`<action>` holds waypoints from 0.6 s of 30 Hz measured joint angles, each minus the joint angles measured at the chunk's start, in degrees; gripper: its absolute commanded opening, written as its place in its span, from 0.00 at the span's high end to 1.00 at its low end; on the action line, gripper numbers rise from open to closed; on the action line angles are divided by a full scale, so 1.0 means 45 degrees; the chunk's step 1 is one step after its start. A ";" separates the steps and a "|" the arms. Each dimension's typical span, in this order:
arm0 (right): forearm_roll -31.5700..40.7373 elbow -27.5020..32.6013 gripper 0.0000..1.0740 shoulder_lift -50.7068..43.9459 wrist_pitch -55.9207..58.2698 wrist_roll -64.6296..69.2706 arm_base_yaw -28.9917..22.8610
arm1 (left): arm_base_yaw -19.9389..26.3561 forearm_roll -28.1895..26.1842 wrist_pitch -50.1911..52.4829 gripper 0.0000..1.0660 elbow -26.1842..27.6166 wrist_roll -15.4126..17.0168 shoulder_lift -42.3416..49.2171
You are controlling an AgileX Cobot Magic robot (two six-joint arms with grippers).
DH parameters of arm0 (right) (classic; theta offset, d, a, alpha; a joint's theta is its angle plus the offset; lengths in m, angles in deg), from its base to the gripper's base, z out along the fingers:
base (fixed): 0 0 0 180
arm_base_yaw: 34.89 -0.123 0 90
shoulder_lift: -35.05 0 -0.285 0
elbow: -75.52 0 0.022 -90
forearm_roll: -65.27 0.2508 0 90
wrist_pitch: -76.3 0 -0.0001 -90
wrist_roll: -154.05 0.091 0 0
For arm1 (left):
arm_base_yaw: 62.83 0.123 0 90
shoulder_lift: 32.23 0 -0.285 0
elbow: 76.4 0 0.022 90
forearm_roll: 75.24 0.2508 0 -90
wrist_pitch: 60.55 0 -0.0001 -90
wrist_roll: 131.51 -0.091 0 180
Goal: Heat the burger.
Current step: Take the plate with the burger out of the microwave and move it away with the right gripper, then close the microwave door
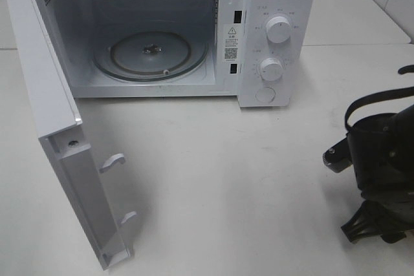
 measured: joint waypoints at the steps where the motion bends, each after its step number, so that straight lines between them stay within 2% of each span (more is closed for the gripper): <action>1: 0.0535 -0.0089 0.45 -0.0726 0.0025 -0.0777 0.0000 | 0.0000 0.0000 0.0000 0.01 0.0000 0.0000 0.0000; 5: 0.1362 -0.0216 0.44 -0.1770 0.0025 -0.2012 0.0000 | 0.0000 0.0000 0.0000 0.01 0.0000 0.0000 0.0000; 6: 0.2165 -0.0344 0.42 -0.2648 -0.0102 -0.3170 0.0000 | 0.0000 0.0000 0.0000 0.01 0.0000 0.0000 0.0000; 7: 0.2165 -0.0344 0.42 -0.2648 -0.0102 -0.3170 0.0000 | 0.0000 0.0000 0.0000 0.01 0.0000 0.0000 0.0000; 8: 0.3158 -0.0509 0.39 -0.3463 -0.0331 -0.4507 0.0000 | 0.0000 0.0000 0.0000 0.01 0.0000 0.0000 0.0000; 10: 0.3591 -0.0611 0.38 -0.3909 -0.0395 -0.5093 0.0000 | 0.0000 0.0000 0.0000 0.01 0.0000 0.0000 0.0000; 11: 0.4698 -0.0879 0.35 -0.4800 -0.0484 -0.6494 0.0000 | 0.0000 0.0000 0.0000 0.01 0.0000 0.0000 0.0000; 13: 0.5118 -0.1006 0.34 -0.5157 -0.0484 -0.7028 0.0000 | 0.0000 0.0000 0.0000 0.01 0.0000 0.0000 0.0000; 14: 0.6137 -0.1311 0.31 -0.5908 -0.0458 -0.8276 0.0000 | 0.0000 0.0000 0.0000 0.01 0.0000 0.0000 0.0000; 18: 0.7347 -0.1744 0.28 -0.7079 -0.0166 -0.9613 0.0000 | 0.0000 0.0000 0.0000 0.01 0.0000 0.0000 0.0000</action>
